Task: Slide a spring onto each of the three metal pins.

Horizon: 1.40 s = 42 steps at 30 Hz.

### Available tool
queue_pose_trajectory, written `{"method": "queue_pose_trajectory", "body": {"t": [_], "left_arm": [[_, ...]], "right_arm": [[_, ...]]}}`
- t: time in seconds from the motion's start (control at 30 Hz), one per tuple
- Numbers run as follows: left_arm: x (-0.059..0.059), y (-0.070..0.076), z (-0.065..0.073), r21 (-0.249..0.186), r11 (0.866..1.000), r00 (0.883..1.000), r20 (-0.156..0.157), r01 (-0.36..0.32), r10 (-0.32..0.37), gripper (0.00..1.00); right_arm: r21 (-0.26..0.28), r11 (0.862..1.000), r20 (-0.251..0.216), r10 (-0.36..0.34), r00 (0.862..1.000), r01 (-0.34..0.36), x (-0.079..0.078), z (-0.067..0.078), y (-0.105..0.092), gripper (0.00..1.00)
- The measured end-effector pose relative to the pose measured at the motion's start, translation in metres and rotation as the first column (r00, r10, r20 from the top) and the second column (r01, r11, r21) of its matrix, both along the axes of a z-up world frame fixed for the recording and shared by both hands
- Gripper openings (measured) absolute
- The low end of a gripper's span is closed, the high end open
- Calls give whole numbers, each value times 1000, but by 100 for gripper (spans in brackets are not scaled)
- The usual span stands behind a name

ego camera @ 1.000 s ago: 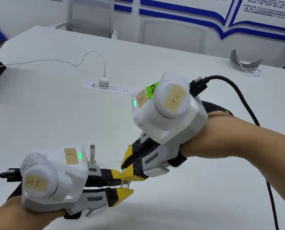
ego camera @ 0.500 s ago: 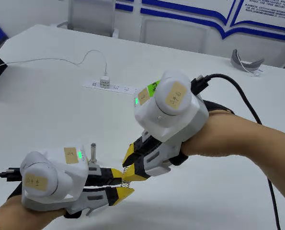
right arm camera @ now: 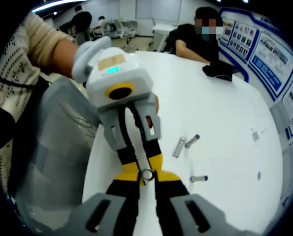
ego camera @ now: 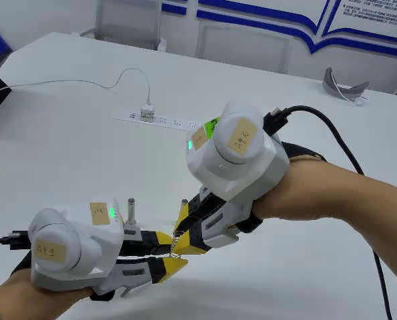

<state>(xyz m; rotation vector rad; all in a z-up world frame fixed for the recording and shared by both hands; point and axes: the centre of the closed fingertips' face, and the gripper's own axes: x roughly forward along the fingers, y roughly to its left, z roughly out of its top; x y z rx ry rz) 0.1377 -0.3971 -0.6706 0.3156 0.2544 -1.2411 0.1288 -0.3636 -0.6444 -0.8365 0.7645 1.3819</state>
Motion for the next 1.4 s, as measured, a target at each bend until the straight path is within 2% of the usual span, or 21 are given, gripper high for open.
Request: {"method": "queue_pose_trajectory", "body": {"t": [0.23,0.4,0.7,1.03,1.4], "left_arm": [[1,0,0,-4,1000,1000,4,-7,7,11],[1,0,0,-9,1000,1000,-5,-16,16,12],[1,5,-2,-16,999,999,-26,-36,35,19],[5,17,-5,-30,996,995,-55,-86,85,31],[12,36,-8,-43,987,985,-82,-153,149,40]], "right_arm": [[-3,1000,1,-1,1000,1,1,0,-1,12],[-1,1000,0,-3,1000,3,2,0,-1,12],[-1,1000,11,-8,1000,8,6,2,-3,12],[-7,1000,17,-23,1000,23,12,1,-8,12],[-4,999,27,-50,998,50,23,5,-15,12]]}}
